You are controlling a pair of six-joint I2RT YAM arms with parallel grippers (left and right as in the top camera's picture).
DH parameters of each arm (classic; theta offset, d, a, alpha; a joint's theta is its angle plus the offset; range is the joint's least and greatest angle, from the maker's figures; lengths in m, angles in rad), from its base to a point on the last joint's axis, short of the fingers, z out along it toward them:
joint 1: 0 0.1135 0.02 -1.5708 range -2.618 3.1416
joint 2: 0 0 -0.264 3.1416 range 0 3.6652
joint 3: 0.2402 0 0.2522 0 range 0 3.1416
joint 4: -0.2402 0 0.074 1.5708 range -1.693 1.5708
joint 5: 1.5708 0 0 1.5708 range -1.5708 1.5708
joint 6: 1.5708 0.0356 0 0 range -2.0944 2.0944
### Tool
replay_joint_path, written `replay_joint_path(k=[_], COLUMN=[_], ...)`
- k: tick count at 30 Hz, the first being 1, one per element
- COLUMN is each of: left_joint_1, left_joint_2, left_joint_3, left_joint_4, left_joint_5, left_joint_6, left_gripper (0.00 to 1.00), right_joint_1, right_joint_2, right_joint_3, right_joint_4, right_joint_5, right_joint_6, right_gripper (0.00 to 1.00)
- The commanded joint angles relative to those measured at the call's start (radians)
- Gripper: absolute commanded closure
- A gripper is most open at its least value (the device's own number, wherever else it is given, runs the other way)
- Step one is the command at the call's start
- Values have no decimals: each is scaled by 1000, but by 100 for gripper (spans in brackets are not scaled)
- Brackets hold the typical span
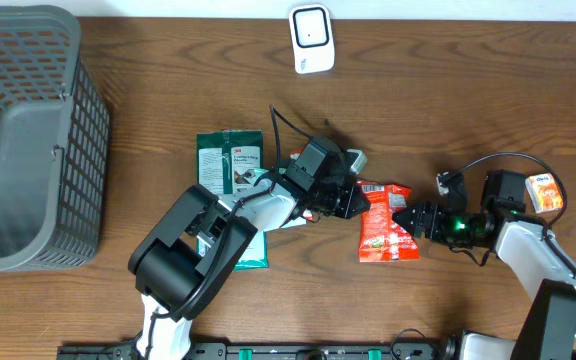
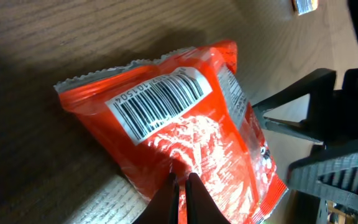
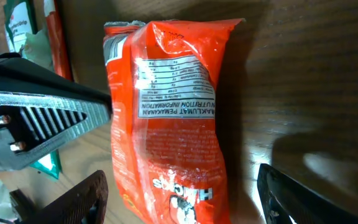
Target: Scan the item barcode
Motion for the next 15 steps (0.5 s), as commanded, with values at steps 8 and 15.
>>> replay_joint_path(k=[8, 15], left_joint_1=[0, 0], left_joint_2=[7, 7], left_joint_3=[19, 19], left_joint_4=[-49, -58], left_joint_5=[-70, -88], left_joint_6=[2, 2], left_gripper=[91, 89], right_joint_1=[-1, -1], right_joint_2=[138, 240], right_joint_3=[-4, -4], right_joint_4=[55, 123], right_joint_5=[-29, -151], right_joint_6=[-25, -26], right_gripper=[37, 46])
